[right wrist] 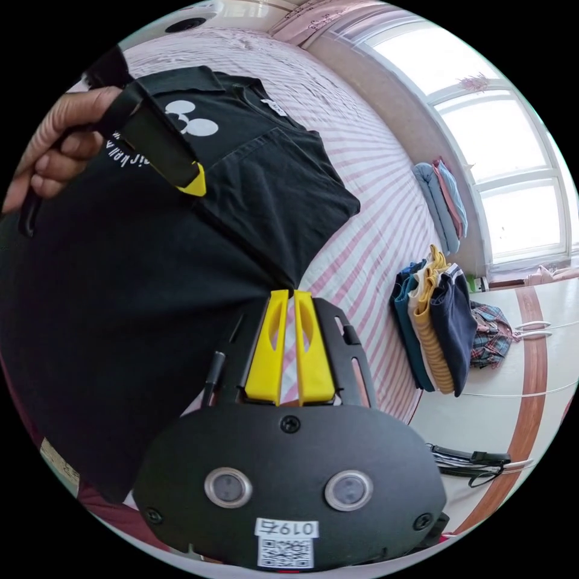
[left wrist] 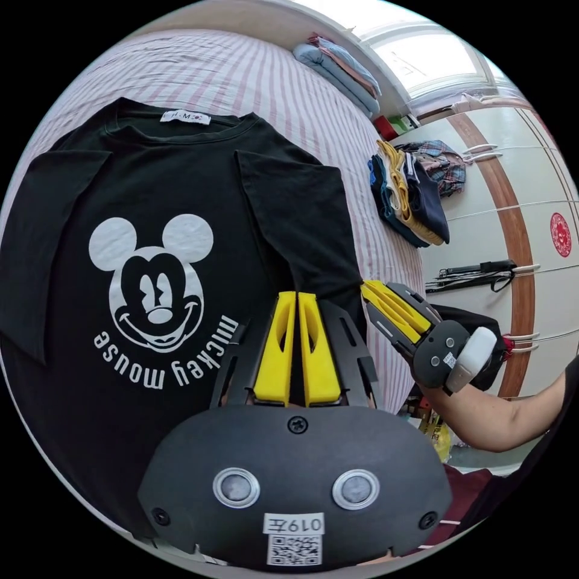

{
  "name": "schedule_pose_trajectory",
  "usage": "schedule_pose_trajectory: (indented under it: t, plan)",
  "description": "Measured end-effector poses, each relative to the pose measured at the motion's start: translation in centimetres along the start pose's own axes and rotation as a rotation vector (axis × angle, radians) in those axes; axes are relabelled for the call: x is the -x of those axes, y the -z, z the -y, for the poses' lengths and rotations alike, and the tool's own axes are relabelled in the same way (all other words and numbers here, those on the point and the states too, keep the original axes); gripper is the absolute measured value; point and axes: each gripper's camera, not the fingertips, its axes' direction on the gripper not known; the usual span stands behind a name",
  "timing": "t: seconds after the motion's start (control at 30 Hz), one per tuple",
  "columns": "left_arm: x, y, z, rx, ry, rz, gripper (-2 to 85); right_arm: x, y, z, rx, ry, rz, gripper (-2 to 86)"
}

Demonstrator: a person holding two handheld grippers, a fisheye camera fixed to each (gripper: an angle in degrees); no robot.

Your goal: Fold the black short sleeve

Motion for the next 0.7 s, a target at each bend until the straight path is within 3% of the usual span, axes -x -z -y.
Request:
schedule_pose_trajectory:
  t: [0.5, 0.7]
  plan:
    - [2.2, 0.2, 0.0, 0.053, 0.099, -0.116, 2.9, -2.1, 1.8, -0.5, -0.052, 0.128, -0.145, 5.1]
    - [2.6, 1.3, -0.9, 0.032, 0.141, -0.150, 4.3, -6.7, 4.3, -1.5, -0.104, 0.098, -0.102, 6.5]
